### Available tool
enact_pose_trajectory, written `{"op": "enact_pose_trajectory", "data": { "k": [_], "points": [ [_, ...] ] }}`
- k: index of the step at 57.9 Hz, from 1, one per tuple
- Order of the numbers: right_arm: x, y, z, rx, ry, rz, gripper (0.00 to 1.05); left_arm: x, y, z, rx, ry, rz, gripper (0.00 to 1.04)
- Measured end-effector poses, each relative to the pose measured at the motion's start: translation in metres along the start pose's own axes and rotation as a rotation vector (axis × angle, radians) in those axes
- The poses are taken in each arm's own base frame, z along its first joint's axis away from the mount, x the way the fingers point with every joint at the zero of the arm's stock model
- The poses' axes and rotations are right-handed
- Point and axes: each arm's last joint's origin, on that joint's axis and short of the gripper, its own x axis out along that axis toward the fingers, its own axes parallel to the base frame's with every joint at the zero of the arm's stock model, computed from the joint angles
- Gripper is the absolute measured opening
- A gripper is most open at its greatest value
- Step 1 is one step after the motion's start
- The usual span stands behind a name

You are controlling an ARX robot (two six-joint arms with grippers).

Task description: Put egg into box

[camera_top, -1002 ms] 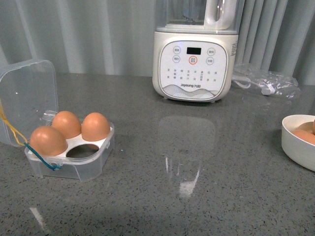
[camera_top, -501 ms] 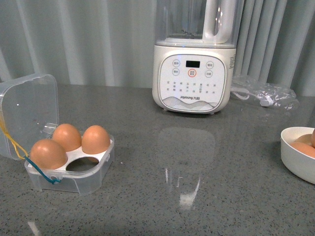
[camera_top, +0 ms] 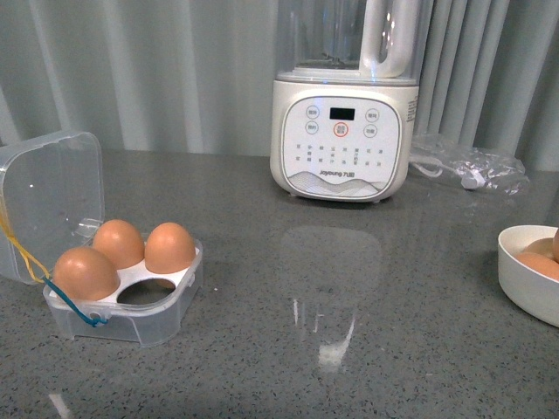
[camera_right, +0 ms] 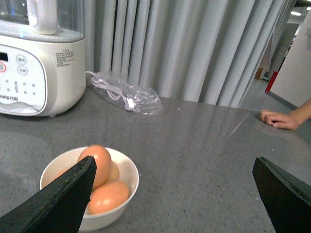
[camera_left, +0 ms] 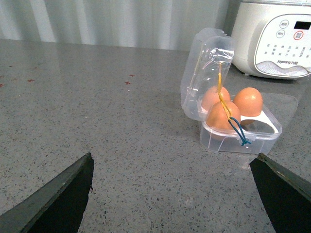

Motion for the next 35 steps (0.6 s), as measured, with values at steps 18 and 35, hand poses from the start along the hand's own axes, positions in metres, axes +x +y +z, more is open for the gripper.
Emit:
{"op": "enact_pose_trajectory", "data": {
  "k": [18,35],
  "points": [
    [0.102,0.012,0.008,0.209,0.196,0.101,0.98,0.000,0.000,0.000,0.000,0.000,0.000,0.98],
    [0.132,0.027,-0.005,0.236,0.322,0.155,0.98,0.000,0.000,0.000,0.000,0.000,0.000,0.98]
  ]
}}
